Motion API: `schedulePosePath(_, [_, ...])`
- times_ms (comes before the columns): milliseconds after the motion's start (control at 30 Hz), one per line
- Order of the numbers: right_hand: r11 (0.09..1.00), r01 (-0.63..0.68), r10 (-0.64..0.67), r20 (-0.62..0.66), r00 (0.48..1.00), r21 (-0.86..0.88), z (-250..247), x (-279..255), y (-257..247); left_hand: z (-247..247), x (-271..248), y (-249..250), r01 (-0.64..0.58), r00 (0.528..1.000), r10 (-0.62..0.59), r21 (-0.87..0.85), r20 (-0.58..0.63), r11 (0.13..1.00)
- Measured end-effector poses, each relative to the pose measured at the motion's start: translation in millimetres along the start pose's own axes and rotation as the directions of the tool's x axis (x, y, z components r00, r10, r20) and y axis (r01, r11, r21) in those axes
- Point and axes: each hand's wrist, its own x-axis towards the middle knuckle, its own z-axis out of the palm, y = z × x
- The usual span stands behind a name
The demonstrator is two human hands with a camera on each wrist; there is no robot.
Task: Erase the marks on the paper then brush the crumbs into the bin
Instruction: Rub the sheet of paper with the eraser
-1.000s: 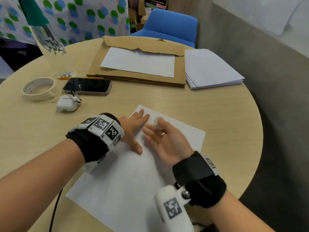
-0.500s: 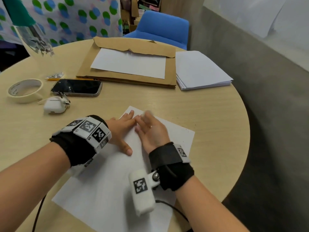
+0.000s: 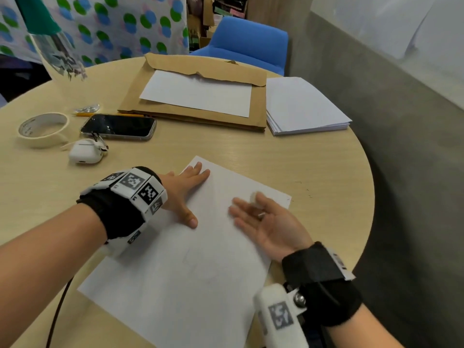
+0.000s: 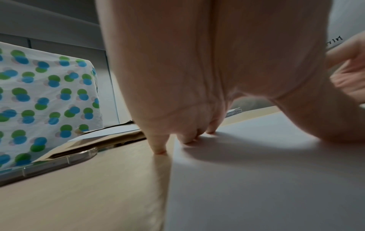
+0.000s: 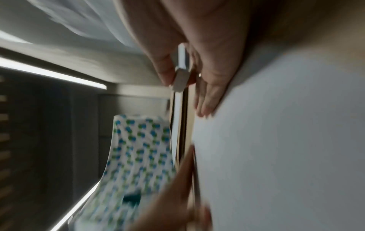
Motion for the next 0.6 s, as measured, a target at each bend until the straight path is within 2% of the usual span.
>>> schedulePosePath(67, [0.982, 0.181, -0.170, -0.179, 0.969, 0.048, -15, 5, -25, -1, -2, 0, 0.006, 1.000, -0.006, 0.001, 0.007, 1.000])
schedulePosePath(133, [0.936, 0.350, -0.315, -0.340, 0.886, 0.046, -27, 5, -50, -2, -3, 2, 0.009, 1.000, -0.009, 0.008, 0.006, 1.000])
schedulePosePath(200, [0.901, 0.433, -0.387, -0.408, 0.827, 0.022, -33, 0, -66, -4, -5, 4, 0.031, 1.000, -0.031, 0.028, -0.003, 0.999])
schedulePosePath(233, [0.895, 0.446, -0.402, -0.413, 0.817, 0.012, -33, -3, -71, -6, -5, 6, 0.050, 0.999, -0.049, 0.046, -0.014, 0.998])
schedulePosePath(367, [0.906, 0.419, -0.417, -0.317, 0.852, -0.066, -28, -8, -73, -13, -11, 13, 0.076, 0.994, -0.069, 0.080, -0.087, 0.994])
schedulePosePath(467, [0.894, 0.269, -0.333, -0.130, 0.934, -0.359, -13, -2, -68, -12, -14, 19, 0.008, 1.000, -0.008, 0.001, -0.030, 1.000])
schedulePosePath(533, [0.787, 0.193, -0.239, -0.001, 0.971, -0.587, 4, 5, -61, -8, -12, 24, -0.009, 1.000, 0.009, 0.004, 0.015, 1.000])
schedulePosePath(600, [0.608, 0.161, -0.158, 0.081, 0.984, -0.778, 21, 14, -52, -3, -7, 26, -0.012, 1.000, 0.011, 0.043, 0.021, 0.999])
